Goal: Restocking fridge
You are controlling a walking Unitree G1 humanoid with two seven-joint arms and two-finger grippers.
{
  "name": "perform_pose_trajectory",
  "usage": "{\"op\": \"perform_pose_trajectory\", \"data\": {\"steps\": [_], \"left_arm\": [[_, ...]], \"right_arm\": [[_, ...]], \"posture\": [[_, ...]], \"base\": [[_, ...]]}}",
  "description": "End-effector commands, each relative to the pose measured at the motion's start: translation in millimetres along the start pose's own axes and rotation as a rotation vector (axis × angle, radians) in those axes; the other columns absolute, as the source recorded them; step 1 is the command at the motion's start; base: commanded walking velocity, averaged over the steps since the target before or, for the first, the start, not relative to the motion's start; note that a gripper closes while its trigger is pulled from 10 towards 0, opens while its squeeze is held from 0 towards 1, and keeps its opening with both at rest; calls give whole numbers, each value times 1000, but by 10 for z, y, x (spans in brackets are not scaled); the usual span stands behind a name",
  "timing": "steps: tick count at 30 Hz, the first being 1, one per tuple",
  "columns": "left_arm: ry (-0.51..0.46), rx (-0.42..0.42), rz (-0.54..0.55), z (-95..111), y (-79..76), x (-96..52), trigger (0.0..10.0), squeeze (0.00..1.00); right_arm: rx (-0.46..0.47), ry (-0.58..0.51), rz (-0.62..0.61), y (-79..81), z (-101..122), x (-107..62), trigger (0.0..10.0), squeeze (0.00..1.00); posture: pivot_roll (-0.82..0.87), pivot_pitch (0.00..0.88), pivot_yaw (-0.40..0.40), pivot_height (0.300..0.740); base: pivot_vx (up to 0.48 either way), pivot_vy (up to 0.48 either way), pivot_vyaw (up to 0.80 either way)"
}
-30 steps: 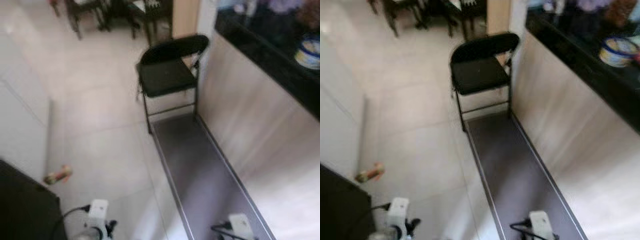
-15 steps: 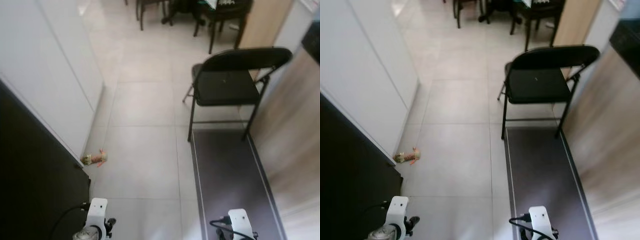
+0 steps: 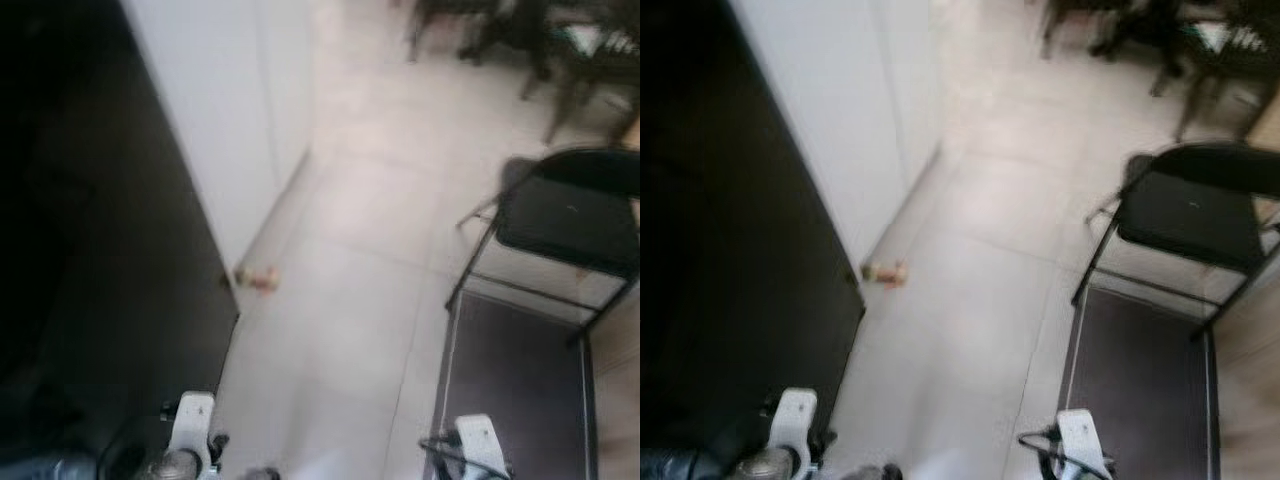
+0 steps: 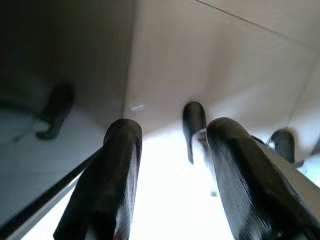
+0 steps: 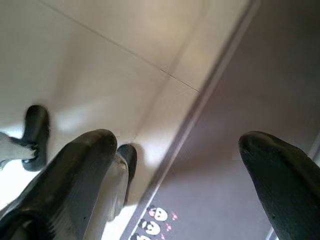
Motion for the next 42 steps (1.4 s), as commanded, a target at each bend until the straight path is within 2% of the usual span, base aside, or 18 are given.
{"op": "perform_pose_trajectory", "data": {"steps": [1, 10, 18, 19, 20, 21, 27, 32, 33, 35, 36, 38, 39, 41, 42], "left_arm": [[29, 7, -10, -90, -39, -9, 10000, 0], [47, 13, -3, -152, 21, -26, 10000, 0], [35, 111, 18, -116, 126, -35, 10000, 0], [30, 199, 17, -88, 133, -32, 10000, 0], [30, 199, 17, -88, 133, -32, 10000, 0], [25, 302, 17, -58, 133, -28, 10000, 0], [17, 450, 6, -12, 115, -19, 10000, 0], [8, 701, -31, 23, 75, -14, 10000, 0], [8, 701, -31, 23, 75, -14, 10000, 0], [12, 825, -65, 7, 54, -18, 10000, 0], [12, 825, -65, 7, 54, -18, 10000, 0], [17, 976, -63, 8, 100, -23, 10000, 0], [17, 987, -60, 11, 107, -23, 10000, 0], [12, 1088, -22, 58, 179, -23, 10000, 0], [12, 1088, -22, 58, 179, -23, 10000, 0]], "right_arm": [[0, 34, -10, -39, -99, -18, 10000, 0], [17, 47, -5, -24, -121, -18, 10000, 0], [21, 49, -7, -20, -126, -18, 10000, 0], [22, 49, -9, -22, -126, -18, 10000, 0], [22, 49, -9, -22, -126, -18, 10000, 0], [23, 48, -9, -23, -126, -19, 10000, 0], [22, 48, -7, -20, -127, -19, 10000, 0], [22, 48, -7, -18, -127, -19, 10000, 0], [22, 48, -7, -18, -127, -19, 10000, 0], [23, 48, -7, -15, -129, -19, 10000, 0], [23, 48, -7, -15, -129, -19, 10000, 0], [23, 48, -7, -15, -129, -19, 10000, 0], [23, 48, -7, -15, -129, -19, 10000, 0], [23, 48, -6, -10, -131, -19, 10000, 0], [23, 48, -6, -10, -131, -19, 10000, 0]], "posture": [[-103, 161, -21, 740], [-100, 163, -17, 740], [-100, 164, -16, 740], [-100, 165, -15, 740], [-100, 165, -15, 740], [-97, 165, -15, 740], [-94, 164, -13, 740], [-94, 163, -12, 740], [-94, 163, -12, 740], [-94, 160, -9, 740], [-94, 160, -9, 740], [-93, 159, -9, 740], [-93, 159, -9, 740], [-92, 157, -8, 740], [-92, 157, -8, 740]], "base": [[0, 0, 800], [0, 0, 180], [0, 0, 0], [0, 0, 0], [0, 0, 0], [0, 0, 0], [0, 0, 0], [0, 0, 0], [0, 0, 0], [0, 0, 0], [0, 0, 0], [0, 0, 0], [0, 0, 0], [0, 0, 0], [0, 0, 0]]}}
Point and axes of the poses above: a point about 5 cm out from each wrist's last joint towards the gripper, its own x axis pointing out of the wrist towards the gripper, its own z axis along the axis of the wrist's last joint, y = z × x, the point moved 4 cm from there along x, pointing out of the wrist towards the gripper, and after that the axes turned 1 degree about -x, right-handed, at the moved point
